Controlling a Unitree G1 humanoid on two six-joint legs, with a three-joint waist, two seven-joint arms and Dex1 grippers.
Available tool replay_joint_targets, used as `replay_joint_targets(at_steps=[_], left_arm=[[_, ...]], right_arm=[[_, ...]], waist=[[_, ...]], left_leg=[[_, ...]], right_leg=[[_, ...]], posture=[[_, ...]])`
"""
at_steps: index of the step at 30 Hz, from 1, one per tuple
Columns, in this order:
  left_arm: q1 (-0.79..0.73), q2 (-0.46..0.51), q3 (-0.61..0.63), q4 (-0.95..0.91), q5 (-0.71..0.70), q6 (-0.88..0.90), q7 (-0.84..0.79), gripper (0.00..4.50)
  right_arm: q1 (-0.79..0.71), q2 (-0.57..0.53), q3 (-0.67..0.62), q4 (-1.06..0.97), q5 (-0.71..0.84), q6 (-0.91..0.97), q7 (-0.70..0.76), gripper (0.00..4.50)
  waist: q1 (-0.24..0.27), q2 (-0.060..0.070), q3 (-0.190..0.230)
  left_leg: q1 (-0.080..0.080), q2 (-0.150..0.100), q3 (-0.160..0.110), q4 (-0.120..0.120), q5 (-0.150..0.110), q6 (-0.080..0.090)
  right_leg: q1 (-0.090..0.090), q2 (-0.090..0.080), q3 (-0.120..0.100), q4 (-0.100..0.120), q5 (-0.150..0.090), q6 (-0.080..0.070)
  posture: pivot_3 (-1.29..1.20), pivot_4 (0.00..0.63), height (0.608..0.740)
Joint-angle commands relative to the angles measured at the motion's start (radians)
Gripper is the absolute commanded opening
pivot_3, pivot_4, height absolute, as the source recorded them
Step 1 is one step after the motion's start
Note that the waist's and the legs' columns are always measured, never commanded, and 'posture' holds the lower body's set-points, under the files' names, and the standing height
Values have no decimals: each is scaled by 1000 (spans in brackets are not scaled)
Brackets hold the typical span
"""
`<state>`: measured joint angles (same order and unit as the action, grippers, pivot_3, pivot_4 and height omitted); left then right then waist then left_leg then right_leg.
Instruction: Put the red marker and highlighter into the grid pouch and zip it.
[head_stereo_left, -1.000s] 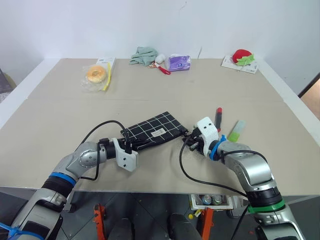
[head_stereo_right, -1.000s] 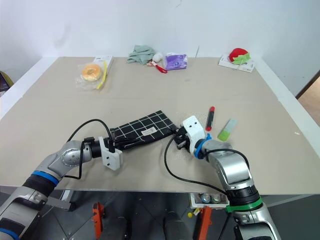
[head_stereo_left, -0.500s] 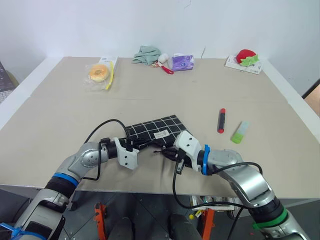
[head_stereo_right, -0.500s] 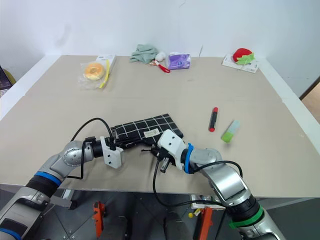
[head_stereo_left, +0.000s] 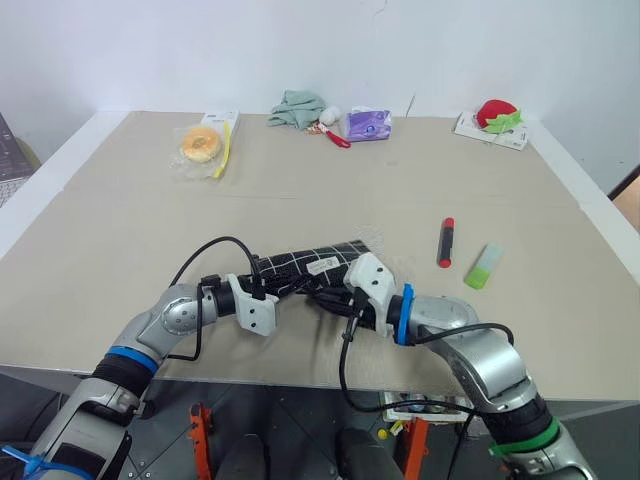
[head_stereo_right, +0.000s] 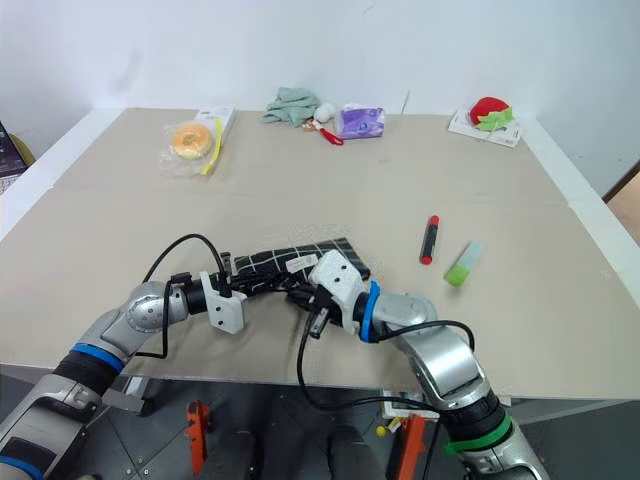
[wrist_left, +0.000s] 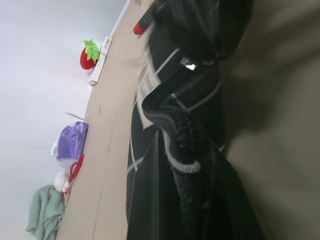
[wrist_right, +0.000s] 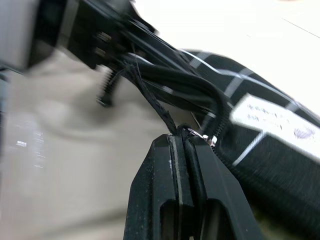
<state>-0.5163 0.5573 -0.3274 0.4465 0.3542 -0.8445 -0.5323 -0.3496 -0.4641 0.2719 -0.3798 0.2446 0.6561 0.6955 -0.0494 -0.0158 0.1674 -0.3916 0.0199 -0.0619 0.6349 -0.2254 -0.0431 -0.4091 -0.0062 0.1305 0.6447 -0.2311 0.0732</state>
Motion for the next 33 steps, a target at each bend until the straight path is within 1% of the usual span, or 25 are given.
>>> replay_joint_targets(at_steps=[1,2,3,6,7,9,10,11,13,15,18,20,22,26,32,33], left_arm=[[21,-3,-22,-6,7,12,-15,0],[21,0,-21,-4,5,11,-17,0],[21,4,-19,-2,0,11,-19,0],[19,11,-15,2,-10,8,-26,0],[15,13,-13,6,-14,7,-28,0],[7,16,-8,13,-23,6,-35,0],[4,17,-6,15,-26,5,-38,0],[1,17,-5,16,-33,5,-41,0],[-6,17,-2,15,-51,8,-52,0],[-12,17,0,16,-57,7,-57,0],[-16,16,2,15,-64,8,-65,0],[-17,14,3,14,-67,7,-68,0],[-16,13,4,11,-70,8,-71,0],[-11,13,4,0,-76,11,-74,0],[-5,11,6,-10,-80,17,-74,0],[-5,10,6,-12,-81,18,-73,0]], right_arm=[[-17,-12,-72,-47,52,15,13,140],[-17,-16,-100,-50,75,26,18,140],[-17,-21,-140,-59,114,38,31,791],[-43,4,-263,-43,204,69,2,2035],[-63,10,-305,-20,216,73,-23,2668],[-94,8,-360,29,209,82,-74,3653],[-102,4,-368,44,199,83,-91,4185],[-112,-1,-374,70,173,74,-121,4455],[-129,-22,-366,128,88,54,-196,4455],[-154,-11,-386,195,30,84,-305,4455],[-166,-9,-388,250,-19,109,-381,4455],[-175,21,-414,305,-49,129,-471,4455],[-183,52,-444,339,-54,159,-529,4455],[-188,73,-459,376,-77,164,-586,4455],[-198,86,-462,419,-71,197,-601,4455],[-199,87,-461,421,-70,201,-600,4215]], waist=[[1,0,0],[1,0,0],[1,0,0],[1,-1,1],[1,-1,1],[0,0,1],[0,-1,1],[0,-1,1],[0,-1,1],[0,-1,1],[0,0,1],[0,0,1],[0,0,1],[0,0,1],[-1,0,1],[-1,0,1]], left_leg=[[0,0,0,0,0,0],[0,0,0,0,0,0],[-1,0,0,0,0,0],[-1,0,0,0,0,0],[-1,0,0,0,0,0],[0,0,0,-1,0,0],[0,1,0,-1,0,0],[0,1,0,-1,0,0],[0,1,0,-1,0,0],[-1,1,0,-2,0,0],[-1,1,0,-4,0,0],[-1,1,0,-5,0,0],[-1,1,0,-6,0,0],[-2,0,0,-6,0,0],[-2,1,0,-6,0,0],[-2,1,0,-6,0,0]], right_leg=[[0,0,0,0,0,0],[0,0,0,0,0,1],[0,0,0,0,1,2],[0,0,0,0,1,3],[0,0,0,0,2,3],[0,1,0,0,2,3],[0,1,0,0,2,3],[0,1,-1,0,2,3],[0,1,-1,0,2,3],[-2,1,-1,0,1,2],[-3,1,-1,0,2,2],[-3,1,0,0,1,2],[-4,1,0,0,1,2],[-4,1,0,0,1,2],[-4,1,0,0,1,2],[-4,1,0,0,1,2]], posture=[[0,150,734],[0,150,734],[0,150,734],[0,150,734],[0,150,734],[0,150,734],[0,150,734],[0,150,734],[0,150,734],[0,150,734],[0,150,734],[0,150,734],[0,150,734],[0,150,734],[0,150,734],[0,150,734]])
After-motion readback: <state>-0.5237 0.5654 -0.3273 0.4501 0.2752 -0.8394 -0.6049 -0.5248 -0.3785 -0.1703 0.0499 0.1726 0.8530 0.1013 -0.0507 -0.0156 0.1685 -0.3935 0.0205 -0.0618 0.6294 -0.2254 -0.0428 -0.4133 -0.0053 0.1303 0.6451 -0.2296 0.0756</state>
